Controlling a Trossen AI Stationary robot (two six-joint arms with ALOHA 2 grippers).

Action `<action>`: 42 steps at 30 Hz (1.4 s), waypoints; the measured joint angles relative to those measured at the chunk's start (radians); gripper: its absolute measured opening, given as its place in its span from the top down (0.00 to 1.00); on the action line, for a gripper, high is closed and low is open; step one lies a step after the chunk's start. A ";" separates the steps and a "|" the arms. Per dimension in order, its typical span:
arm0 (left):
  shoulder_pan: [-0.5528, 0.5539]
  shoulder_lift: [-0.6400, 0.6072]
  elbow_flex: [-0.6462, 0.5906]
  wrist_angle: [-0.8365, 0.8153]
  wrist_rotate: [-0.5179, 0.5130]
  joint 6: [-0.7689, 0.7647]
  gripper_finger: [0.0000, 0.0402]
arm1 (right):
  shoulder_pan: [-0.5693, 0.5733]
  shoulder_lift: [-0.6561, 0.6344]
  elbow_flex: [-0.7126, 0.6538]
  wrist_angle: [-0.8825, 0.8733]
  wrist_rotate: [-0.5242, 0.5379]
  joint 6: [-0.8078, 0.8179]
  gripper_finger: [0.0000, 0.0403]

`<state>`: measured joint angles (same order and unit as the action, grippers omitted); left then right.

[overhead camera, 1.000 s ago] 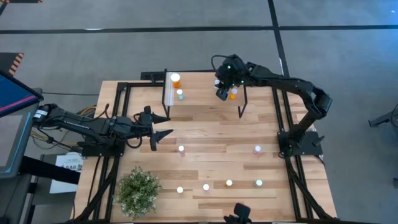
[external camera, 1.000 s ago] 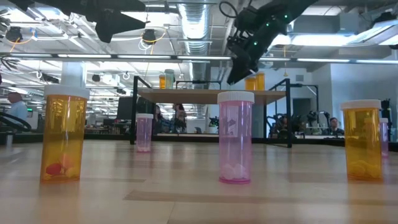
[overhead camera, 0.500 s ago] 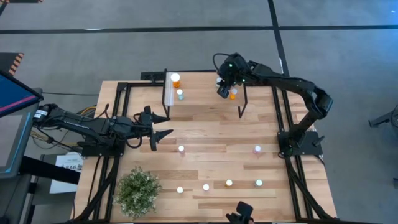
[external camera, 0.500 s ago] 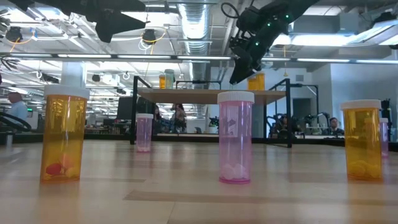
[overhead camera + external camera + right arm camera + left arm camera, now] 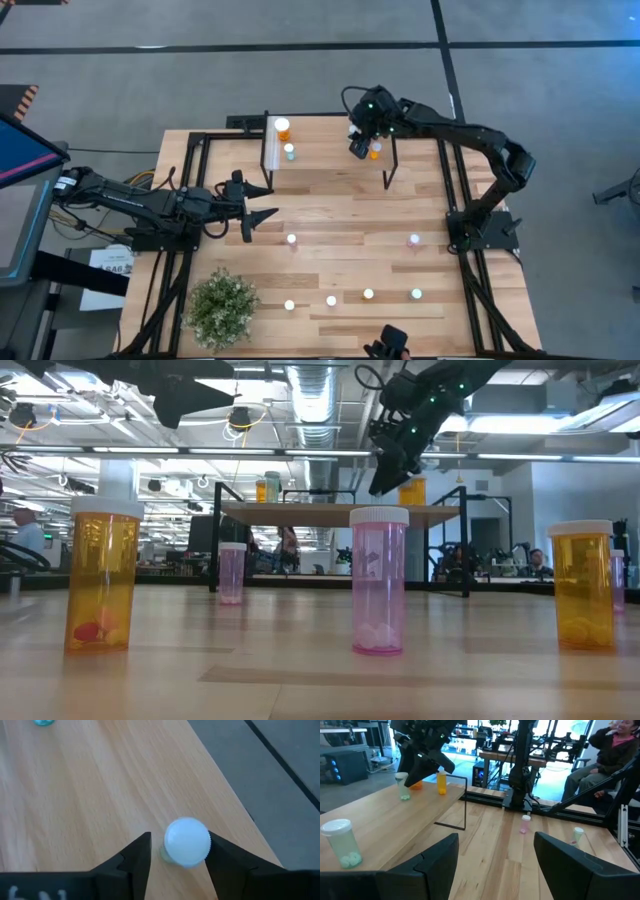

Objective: Pick and place medicine bottles onto shelf by color
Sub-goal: Put the green pill bottle on the shelf, then put the pink pill bottle on the shelf

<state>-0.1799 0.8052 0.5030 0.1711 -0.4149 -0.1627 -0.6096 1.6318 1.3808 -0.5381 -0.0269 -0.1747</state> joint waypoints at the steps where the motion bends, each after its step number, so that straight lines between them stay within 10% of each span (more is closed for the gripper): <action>1: 0.000 0.000 0.000 0.000 0.000 0.000 0.39 | 0.000 0.000 0.005 -0.009 0.000 0.008 0.48; 23: 0.000 0.000 0.000 -0.039 0.028 -0.026 0.39 | 0.163 -0.126 0.145 -0.139 0.000 0.053 0.43; 42: -0.045 0.304 0.122 -0.132 0.246 -0.044 0.39 | 0.655 -0.549 -0.407 0.209 0.106 0.225 0.44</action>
<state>-0.2245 1.1087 0.6252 0.0389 -0.1687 -0.2066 0.0458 1.0826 0.9738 -0.3286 0.0789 0.0501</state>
